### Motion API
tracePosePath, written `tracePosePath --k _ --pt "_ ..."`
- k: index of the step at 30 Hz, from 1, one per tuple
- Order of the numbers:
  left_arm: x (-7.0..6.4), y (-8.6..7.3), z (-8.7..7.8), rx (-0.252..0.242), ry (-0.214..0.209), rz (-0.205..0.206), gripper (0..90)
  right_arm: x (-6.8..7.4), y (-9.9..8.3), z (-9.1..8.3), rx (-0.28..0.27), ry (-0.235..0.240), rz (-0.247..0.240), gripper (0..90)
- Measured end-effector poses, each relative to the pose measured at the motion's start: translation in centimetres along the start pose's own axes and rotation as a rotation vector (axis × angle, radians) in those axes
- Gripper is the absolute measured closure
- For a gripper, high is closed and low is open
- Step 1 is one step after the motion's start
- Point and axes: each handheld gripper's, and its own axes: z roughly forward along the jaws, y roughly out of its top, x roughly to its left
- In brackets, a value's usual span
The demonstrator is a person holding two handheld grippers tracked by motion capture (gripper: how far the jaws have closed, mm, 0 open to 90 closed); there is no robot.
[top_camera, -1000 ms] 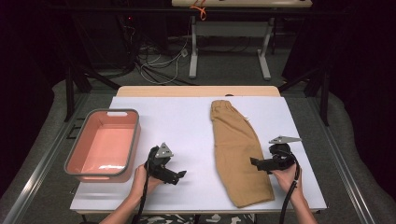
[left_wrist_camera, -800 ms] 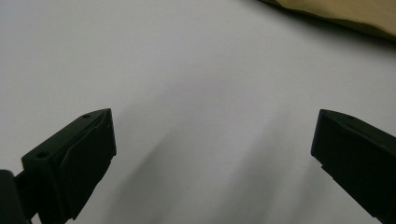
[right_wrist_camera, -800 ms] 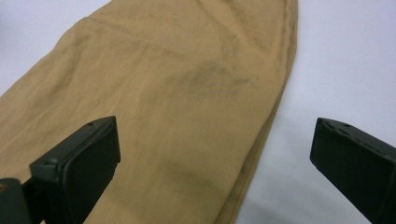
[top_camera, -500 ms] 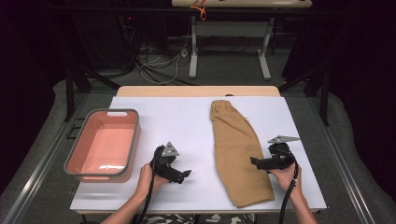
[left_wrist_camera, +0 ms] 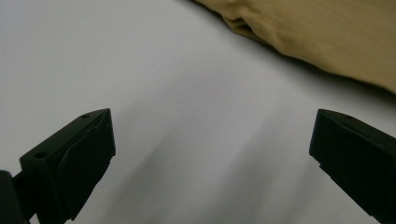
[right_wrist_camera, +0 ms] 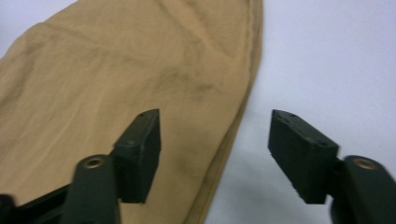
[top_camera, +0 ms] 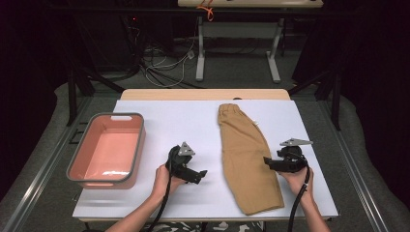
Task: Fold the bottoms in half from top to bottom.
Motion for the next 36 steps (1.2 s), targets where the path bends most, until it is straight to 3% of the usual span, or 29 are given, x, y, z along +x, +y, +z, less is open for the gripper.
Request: tracePosePath --k 5,10,17,18,21,26,36 --pt "-0.8 1.2 1.2 -0.003 -0.008 -0.005 0.8 -0.2 0.0 0.6 0.010 -0.017 0.024 48.0" --pt "-1.9 2.4 2.6 0.005 -0.035 0.001 2.9 0.1 0.2 1.2 0.033 -0.053 0.044 48.1" --pt "-2.9 4.0 4.2 0.023 -0.051 0.017 8.3 0.2 0.3 1.9 0.050 -0.065 0.049 52.7" --pt "-3.0 4.2 4.5 0.026 -0.054 0.004 10.0 0.1 0.3 1.9 0.047 -0.069 0.048 52.1" --pt "-3.2 4.6 5.2 0.043 -0.050 0.015 16.2 0.1 0.3 2.0 0.045 -0.086 0.065 52.4" --pt "-3.2 4.9 6.3 0.072 -0.067 0.014 30.3 0.0 0.4 2.2 0.038 -0.071 0.064 63.1" --pt "-4.1 5.0 7.2 0.033 -0.076 0.008 57.2 0.3 0.6 2.5 0.035 -0.051 0.083 82.2"
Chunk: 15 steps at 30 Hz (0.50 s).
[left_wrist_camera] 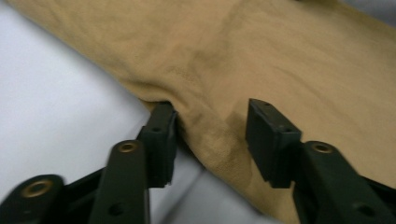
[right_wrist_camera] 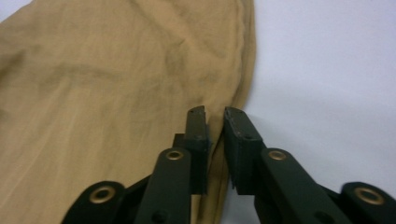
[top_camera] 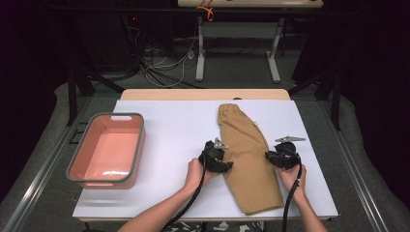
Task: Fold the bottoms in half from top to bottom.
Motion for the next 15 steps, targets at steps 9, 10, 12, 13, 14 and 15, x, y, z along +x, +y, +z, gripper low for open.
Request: tracePosePath --k 9,10,12,13,14,15 --pt "0.00 -0.08 0.24 -0.037 -0.027 0.000 84.0 0.45 0.12 -0.01 0.017 0.011 0.009 85.3" --pt "0.11 -0.12 0.23 -0.042 -0.028 0.000 85.2 0.46 0.12 -0.02 0.018 0.014 0.008 85.3" --pt "0.30 -0.22 0.12 -0.049 -0.040 -0.012 86.4 0.51 0.12 -0.08 0.019 0.016 0.008 85.4" --pt "0.35 -0.29 0.10 -0.053 -0.046 -0.017 86.7 0.53 0.11 -0.09 0.019 0.018 0.006 85.3" --pt "0.41 -0.33 0.00 -0.053 -0.041 -0.010 86.8 0.59 0.10 -0.10 0.021 0.026 0.009 85.4" --pt "0.51 -0.40 -0.11 -0.049 -0.044 -0.002 86.8 0.61 0.09 -0.12 0.021 0.029 0.010 85.3"
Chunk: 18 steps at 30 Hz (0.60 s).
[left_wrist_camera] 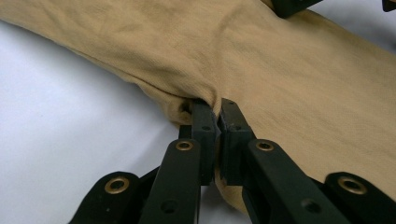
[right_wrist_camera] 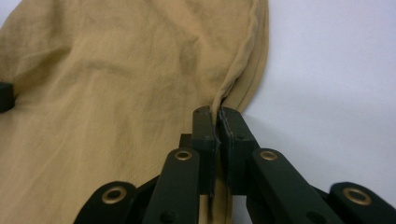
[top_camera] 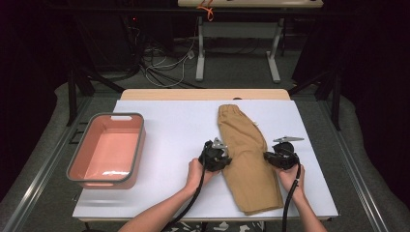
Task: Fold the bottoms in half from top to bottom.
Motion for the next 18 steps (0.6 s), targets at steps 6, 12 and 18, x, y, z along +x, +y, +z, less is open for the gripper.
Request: tracePosePath --k 6,12,18 --pt "0.4 -0.5 -0.7 -0.005 -0.006 -0.010 87.2 0.5 -0.2 -0.2 0.016 0.029 -0.005 85.2" --pt "0.9 -0.9 -1.5 -0.006 -0.014 -0.016 87.4 1.1 -0.3 -0.2 0.030 0.045 -0.018 84.9" --pt "1.4 -1.2 -1.8 -0.007 -0.030 -0.022 87.2 0.8 0.4 0.4 0.006 0.013 -0.007 54.4"
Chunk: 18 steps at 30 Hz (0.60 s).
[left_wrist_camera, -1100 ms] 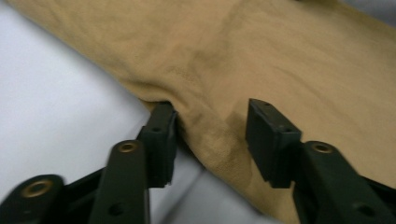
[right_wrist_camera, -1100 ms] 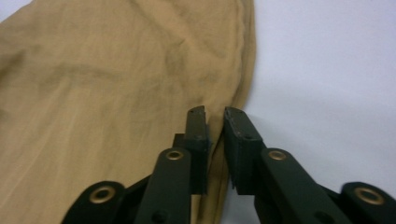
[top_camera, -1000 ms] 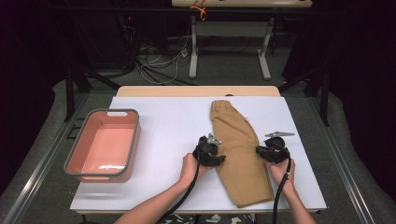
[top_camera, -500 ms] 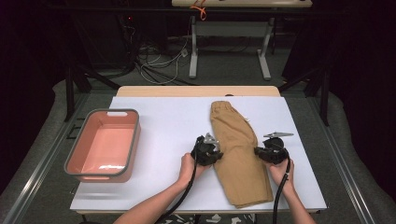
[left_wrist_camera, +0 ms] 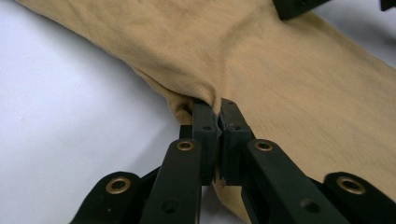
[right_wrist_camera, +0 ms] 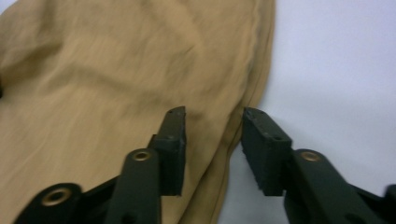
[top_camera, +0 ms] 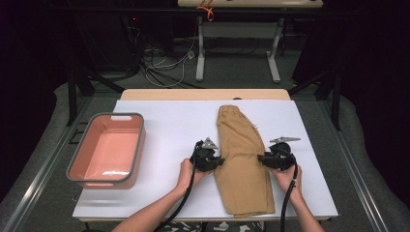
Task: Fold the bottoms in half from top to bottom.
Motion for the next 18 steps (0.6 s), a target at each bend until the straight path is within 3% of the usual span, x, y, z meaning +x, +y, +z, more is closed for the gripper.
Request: tracePosePath --k 1,4,8,11,18 --pt "0.0 0.0 0.0 0.003 0.000 0.004 87.2 -0.1 0.2 0.2 -0.007 0.001 0.009 49.9" --pt "0.0 -0.1 0.1 0.000 -0.004 -0.003 87.1 -0.3 0.9 0.9 -0.015 -0.009 0.022 52.7" --pt "0.0 -0.1 0.1 -0.003 -0.003 -0.008 87.2 -0.2 1.2 1.4 -0.016 -0.010 0.019 72.7" --pt "0.1 -0.1 0.0 -0.004 -0.005 -0.010 87.3 -0.2 1.3 1.6 -0.018 0.002 0.016 82.8" --pt "0.5 -0.5 -0.5 -0.006 -0.002 -0.018 87.4 0.6 1.5 1.9 -0.013 0.020 0.009 85.9"
